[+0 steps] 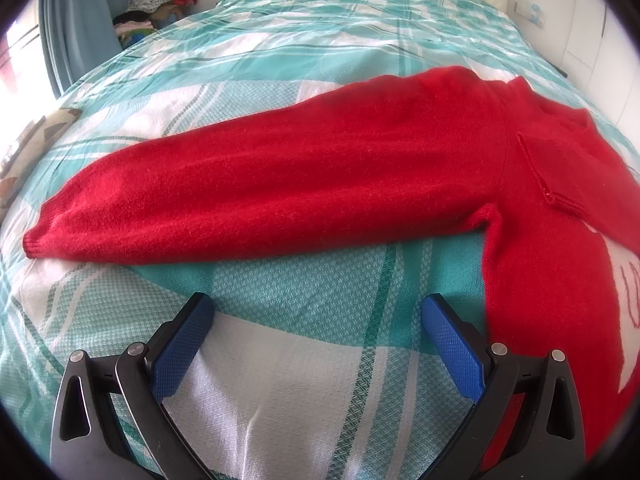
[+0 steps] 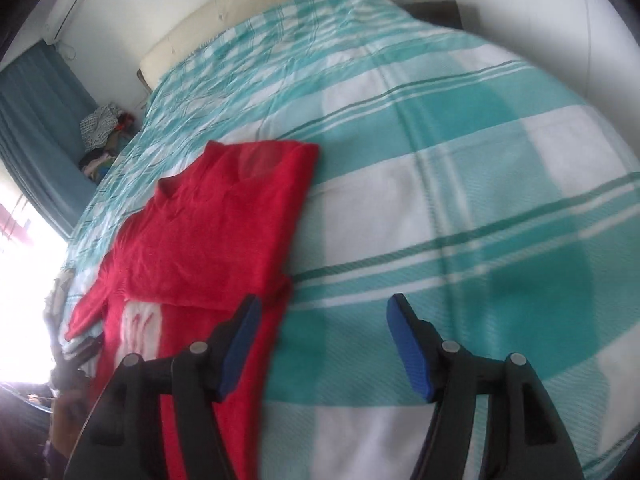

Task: Fold small clothes

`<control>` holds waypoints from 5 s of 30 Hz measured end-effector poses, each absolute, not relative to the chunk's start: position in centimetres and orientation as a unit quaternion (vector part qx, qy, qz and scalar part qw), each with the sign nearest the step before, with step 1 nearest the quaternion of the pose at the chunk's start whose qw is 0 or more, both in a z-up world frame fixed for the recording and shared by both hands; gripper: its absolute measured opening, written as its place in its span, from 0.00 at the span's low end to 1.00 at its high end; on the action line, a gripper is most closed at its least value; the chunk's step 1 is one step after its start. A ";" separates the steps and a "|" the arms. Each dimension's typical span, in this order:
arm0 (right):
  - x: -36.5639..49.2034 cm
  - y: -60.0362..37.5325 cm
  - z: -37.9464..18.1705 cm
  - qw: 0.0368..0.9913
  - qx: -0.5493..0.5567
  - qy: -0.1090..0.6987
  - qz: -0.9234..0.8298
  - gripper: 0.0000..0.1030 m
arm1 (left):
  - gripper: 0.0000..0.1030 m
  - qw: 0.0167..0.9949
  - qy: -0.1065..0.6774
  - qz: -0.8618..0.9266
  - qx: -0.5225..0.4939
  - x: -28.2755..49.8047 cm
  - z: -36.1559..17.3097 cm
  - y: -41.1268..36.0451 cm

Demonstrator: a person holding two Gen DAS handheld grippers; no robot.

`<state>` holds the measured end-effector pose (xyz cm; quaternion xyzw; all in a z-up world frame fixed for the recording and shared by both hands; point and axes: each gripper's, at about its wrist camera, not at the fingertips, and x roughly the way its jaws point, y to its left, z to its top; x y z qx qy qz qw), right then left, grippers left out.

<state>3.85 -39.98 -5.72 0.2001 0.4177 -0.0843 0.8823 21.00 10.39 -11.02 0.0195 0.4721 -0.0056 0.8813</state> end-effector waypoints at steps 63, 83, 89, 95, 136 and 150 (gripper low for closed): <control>2.4 -37.8 -10.4 0.891 0.068 0.419 -0.160 0.97 | 0.08 0.832 0.500 0.054 -0.234 25.7 -6.4 33.6; 2.6 -37.6 -10.4 0.890 0.065 0.421 -0.162 0.98 | 0.09 0.847 0.446 -0.284 -0.049 26.4 5.8 -7.7; 2.7 -37.6 -10.4 0.890 0.064 0.422 -0.163 0.99 | 0.54 0.816 0.498 -0.291 -0.046 26.3 0.3 -11.3; 2.7 -37.6 -10.4 0.890 0.063 0.422 -0.163 0.99 | 0.83 0.856 0.450 -0.254 0.006 25.4 1.4 -7.6; 3.1 -37.3 -10.5 0.886 0.048 0.428 -0.170 1.00 | 0.97 0.908 0.409 -0.026 -0.089 16.8 -7.4 11.8; 3.0 -37.3 -10.5 0.887 0.049 0.427 -0.170 1.00 | 1.00 0.877 0.479 0.024 -0.038 19.2 -11.0 12.3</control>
